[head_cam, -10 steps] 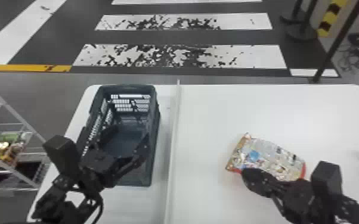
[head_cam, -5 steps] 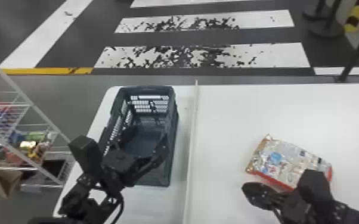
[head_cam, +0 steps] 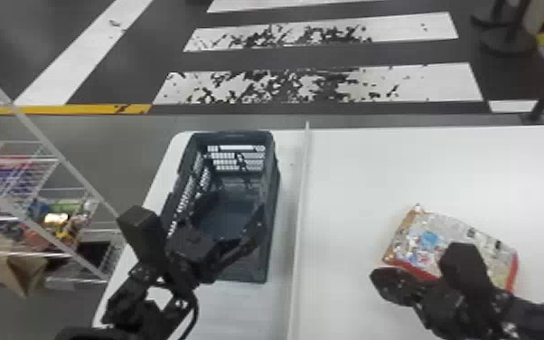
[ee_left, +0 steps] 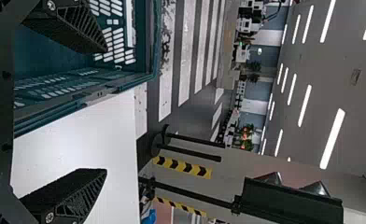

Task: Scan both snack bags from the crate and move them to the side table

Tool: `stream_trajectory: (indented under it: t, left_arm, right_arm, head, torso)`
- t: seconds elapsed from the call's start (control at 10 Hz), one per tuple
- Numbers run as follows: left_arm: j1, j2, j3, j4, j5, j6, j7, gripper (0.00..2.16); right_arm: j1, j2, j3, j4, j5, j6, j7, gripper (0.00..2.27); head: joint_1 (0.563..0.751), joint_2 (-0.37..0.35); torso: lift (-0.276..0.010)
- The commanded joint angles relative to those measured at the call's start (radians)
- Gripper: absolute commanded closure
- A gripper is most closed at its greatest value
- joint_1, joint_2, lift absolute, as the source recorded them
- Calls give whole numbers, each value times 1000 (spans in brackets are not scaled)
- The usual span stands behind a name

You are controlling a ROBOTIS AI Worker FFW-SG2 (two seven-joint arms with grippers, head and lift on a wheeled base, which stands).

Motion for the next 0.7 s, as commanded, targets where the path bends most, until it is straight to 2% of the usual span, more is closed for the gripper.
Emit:
stream_trajectory:
  t: [0.0,0.3,0.6]
  left_arm:
    - [1,2,-1,0,0,2,0,87]
    - [6,6,2,-3,3,2,0,87]
    - [6,8,6,-6,3,6,0,87]
  right_arm:
    - [-31,3,7,32,3,11,-22,2256]
    - [-88,18,16,93,3,23,-88,2256]
    - [-125,25,30,138,13,45,-216,2256]
  head:
    - [695,200]
    - [695,187]
    - [695,164]
  torso:
    - [-75]
    - [-75]
    - [-75]
